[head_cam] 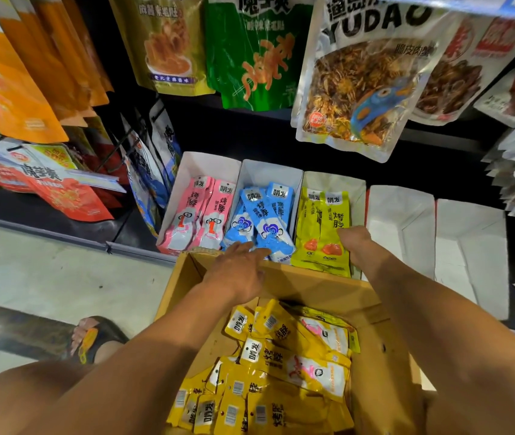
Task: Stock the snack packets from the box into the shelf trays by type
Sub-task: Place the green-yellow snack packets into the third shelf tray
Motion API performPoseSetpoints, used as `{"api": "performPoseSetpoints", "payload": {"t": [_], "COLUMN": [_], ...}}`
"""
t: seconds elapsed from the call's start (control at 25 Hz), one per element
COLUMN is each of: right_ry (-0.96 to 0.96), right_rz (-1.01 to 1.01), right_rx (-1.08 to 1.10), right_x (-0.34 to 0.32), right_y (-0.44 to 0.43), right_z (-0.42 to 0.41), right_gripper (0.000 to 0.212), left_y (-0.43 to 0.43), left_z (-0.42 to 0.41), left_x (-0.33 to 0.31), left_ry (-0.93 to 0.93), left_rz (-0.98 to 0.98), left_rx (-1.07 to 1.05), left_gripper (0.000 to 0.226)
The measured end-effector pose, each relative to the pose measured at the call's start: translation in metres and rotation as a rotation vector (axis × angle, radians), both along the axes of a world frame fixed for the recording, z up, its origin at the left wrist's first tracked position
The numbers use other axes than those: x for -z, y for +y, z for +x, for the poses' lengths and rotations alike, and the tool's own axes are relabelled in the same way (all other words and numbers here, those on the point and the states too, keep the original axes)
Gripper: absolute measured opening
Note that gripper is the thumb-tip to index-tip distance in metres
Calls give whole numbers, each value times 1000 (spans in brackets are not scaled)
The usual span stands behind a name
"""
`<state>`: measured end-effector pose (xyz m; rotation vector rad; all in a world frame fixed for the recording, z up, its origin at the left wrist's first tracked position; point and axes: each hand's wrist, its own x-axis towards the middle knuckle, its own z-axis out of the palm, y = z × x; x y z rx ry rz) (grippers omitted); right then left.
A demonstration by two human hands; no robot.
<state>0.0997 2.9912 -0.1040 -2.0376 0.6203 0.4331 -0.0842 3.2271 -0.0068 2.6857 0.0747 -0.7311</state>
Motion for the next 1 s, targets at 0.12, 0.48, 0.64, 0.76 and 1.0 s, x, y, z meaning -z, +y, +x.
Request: {"api": "performPoseSetpoints", "payload": {"t": [0.12,0.48,0.64,0.76,1.0], "right_ry": [3,-130,-141,-179,-52], "right_rz": [57,-107,-162,-332,-542], "right_rx": [10,18,-132,-315,-725], "right_x": [-4,0,7,3,2], "right_y": [0,-20,-18,-14,-7], "right_z": [-1,7,3,1,-19], "right_gripper": [35,29,38,55,80], "left_y": [-1,1,1,2,0], "left_z": [0,1,-1,-1,0], "left_x": [1,2,2,1,1], "left_ry": [2,9,5,15,22], "left_rz": [-13,-48,-58,-63,-59], "left_rx": [-8,-49,-55,-68,-61], "left_gripper": [57,57,58,59,61]}}
